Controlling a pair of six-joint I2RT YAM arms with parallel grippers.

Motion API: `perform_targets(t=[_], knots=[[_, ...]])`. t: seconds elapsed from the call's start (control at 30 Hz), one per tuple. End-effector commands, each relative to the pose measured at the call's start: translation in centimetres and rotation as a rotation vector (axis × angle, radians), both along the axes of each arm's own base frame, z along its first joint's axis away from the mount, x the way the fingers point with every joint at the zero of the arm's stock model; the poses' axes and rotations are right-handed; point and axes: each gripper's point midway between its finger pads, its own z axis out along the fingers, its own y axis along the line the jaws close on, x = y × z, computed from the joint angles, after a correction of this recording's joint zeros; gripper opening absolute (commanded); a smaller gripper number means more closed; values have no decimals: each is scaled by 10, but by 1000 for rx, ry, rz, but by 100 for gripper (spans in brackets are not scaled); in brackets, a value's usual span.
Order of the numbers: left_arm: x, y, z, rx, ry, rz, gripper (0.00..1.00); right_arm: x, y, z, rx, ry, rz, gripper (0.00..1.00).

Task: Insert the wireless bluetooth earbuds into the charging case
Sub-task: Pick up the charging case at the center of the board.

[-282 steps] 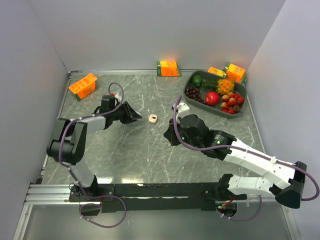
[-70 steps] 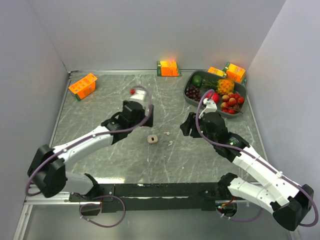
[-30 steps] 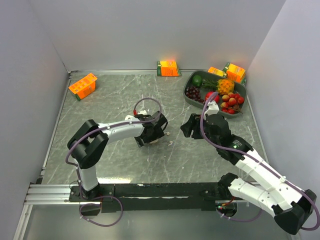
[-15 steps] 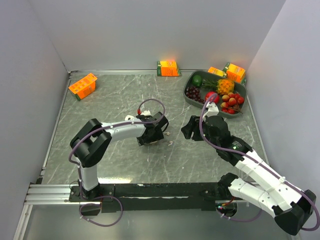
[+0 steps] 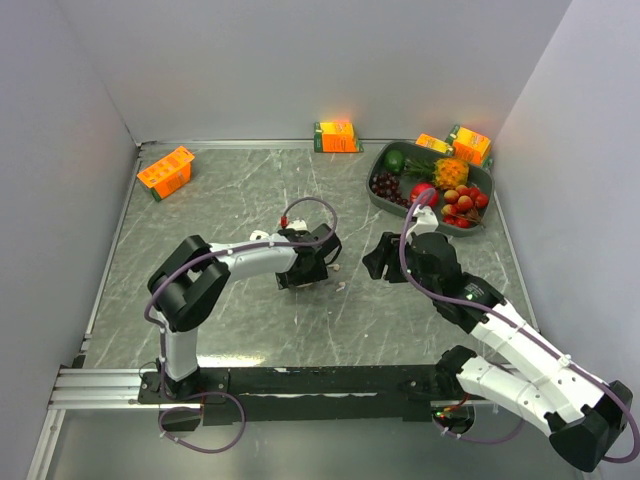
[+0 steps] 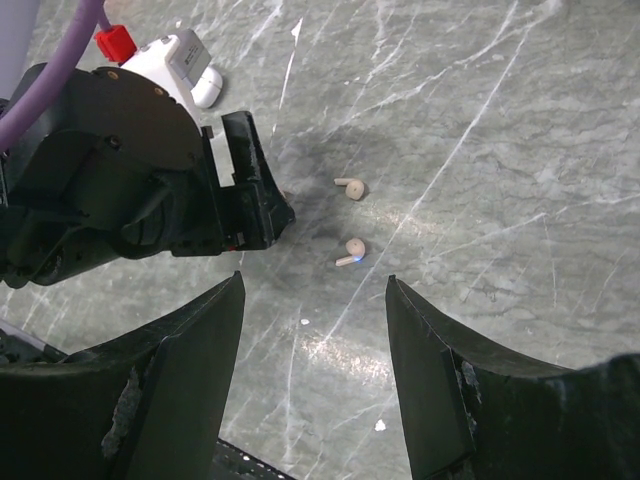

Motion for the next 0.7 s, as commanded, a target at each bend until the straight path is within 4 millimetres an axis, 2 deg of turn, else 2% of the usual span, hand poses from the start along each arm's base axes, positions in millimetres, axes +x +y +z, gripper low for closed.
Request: perform_targets(t=[0.0, 0.23, 0.37, 0.57, 0.67], knots=[[-8, 16, -23, 99, 49, -14, 81, 1, -3, -1, 13, -13, -20, 66], [-13, 19, -26, 173, 45, -62, 79, 1, -5, -1, 12, -17, -27, 66], [-19, 18, -30, 157, 53, -69, 75, 1, -6, 0, 11, -20, -31, 67], [-27, 15, -33, 137, 64, -81, 68, 1, -9, 4, 10, -33, -35, 67], [-33, 12, -35, 113, 74, -88, 60, 1, -9, 5, 10, -31, -36, 67]])
